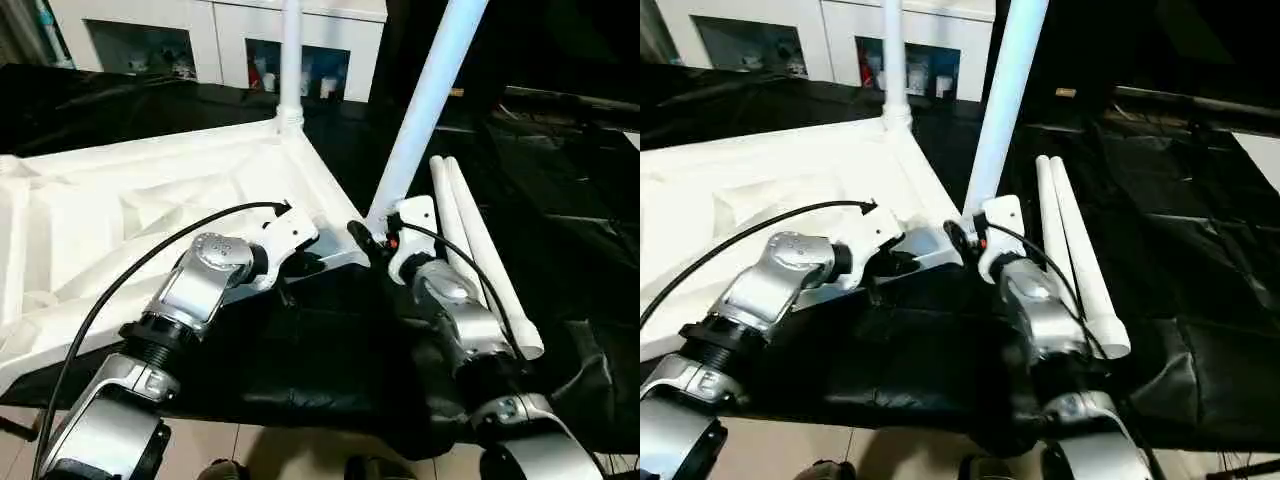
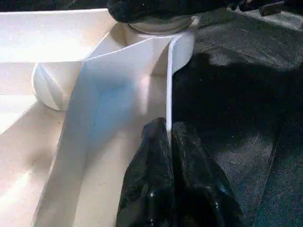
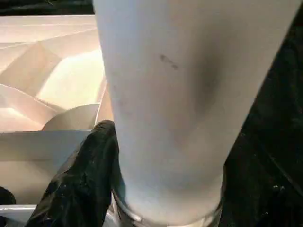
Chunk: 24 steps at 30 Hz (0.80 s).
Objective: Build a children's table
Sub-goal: Rotate leg to tighten
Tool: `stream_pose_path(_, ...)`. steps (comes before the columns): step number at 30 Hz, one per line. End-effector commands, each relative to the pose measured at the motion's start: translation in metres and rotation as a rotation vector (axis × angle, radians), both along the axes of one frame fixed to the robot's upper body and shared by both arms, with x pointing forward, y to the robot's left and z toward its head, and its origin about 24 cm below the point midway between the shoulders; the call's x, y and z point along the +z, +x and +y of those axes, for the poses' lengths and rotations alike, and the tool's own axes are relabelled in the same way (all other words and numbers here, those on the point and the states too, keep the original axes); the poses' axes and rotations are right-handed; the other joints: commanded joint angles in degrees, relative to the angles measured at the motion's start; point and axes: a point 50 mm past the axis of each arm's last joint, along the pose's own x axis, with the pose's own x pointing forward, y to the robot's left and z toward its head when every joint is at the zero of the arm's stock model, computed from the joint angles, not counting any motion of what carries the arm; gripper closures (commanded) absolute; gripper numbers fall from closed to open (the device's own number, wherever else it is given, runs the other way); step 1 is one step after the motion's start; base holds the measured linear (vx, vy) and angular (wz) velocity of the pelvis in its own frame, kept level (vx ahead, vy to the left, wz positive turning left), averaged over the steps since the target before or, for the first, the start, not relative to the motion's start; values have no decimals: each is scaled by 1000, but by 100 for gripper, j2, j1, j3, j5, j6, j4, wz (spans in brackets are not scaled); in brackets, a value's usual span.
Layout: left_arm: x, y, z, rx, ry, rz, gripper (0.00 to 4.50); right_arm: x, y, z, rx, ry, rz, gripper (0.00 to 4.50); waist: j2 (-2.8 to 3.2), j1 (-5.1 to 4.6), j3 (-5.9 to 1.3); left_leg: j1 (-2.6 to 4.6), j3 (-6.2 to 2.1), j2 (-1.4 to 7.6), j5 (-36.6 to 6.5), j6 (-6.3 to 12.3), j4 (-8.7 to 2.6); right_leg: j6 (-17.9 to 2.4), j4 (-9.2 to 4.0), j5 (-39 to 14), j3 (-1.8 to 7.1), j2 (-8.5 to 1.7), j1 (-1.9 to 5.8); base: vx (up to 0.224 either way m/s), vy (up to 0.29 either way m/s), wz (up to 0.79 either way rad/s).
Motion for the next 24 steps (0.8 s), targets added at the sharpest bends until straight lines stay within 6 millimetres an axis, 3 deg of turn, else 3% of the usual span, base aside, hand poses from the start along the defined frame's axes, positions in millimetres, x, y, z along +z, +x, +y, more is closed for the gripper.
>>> stream_pose_path(1,-4,2,9,42,29,-5,450,-14,-10,10,82,15,43,111,68,-13,-330,114,-103,168,-2187,-160,-530,-924,-455,-1988,130,-158,154,0,0,0)
stream_pose_path(4,-4,0,17,40,44,10,450,-6,-7,0,99,-4,0,92,32,-12,-355,73,-89,164,-1875,-81,-515,-1008,-411,-1717,127,-162,215,0,0,0)
stream_pose_path(7,-3,-4,25,17,45,15,450,1,-7,-9,179,0,-11,69,39,-17,-373,68,-76,165,-1641,26,-491,-1129,-382,-1425,128,-165,238,0,0,0)
stream_pose_path(9,-2,-7,29,-5,45,20,450,4,-7,-18,228,-24,-11,46,33,-23,-389,50,-63,169,-1234,184,-456,-1295,-315,-887,125,-163,278,0,0,0)
stream_pose_path(11,-2,-10,33,-28,44,27,450,6,-8,-26,278,-21,-6,46,32,-20,-416,89,-22,158,-859,353,-406,-1485,-264,-304,124,-142,285,55,-3,0)
stream_pose_path(12,-2,-15,35,-81,40,34,450,8,-12,-33,379,-43,-9,46,34,-14,-423,68,-13,146,-593,556,-382,-1664,-215,157,118,-133,329,54,-3,1)
stream_pose_path(14,0,-19,36,-133,35,43,450,8,-18,-37,478,-88,-12,46,39,4,-422,73,-8,155,-492,644,-373,-1739,-197,336,115,-140,338,0,0,0)
stream_pose_path(17,1,-30,35,-257,13,65,450,9,-23,-38,571,-96,-19,46,24,2,-403,89,3,170,-553,721,-373,-1822,-207,188,117,-156,330,0,0,0)
stream_pose_path(22,2,-36,35,-304,9,91,450,9,-29,-35,662,-118,-21,46,51,43,-356,166,5,212,-1008,459,-417,-1714,-286,-666,123,-152,250,0,0,0)
stream_pose_path(24,3,-38,34,-308,3,98,450,7,-31,-33,706,-120,-16,46,51,48,-342,152,-7,216,-1133,369,-434,-1659,-294,-851,125,-156,254,0,0,0)
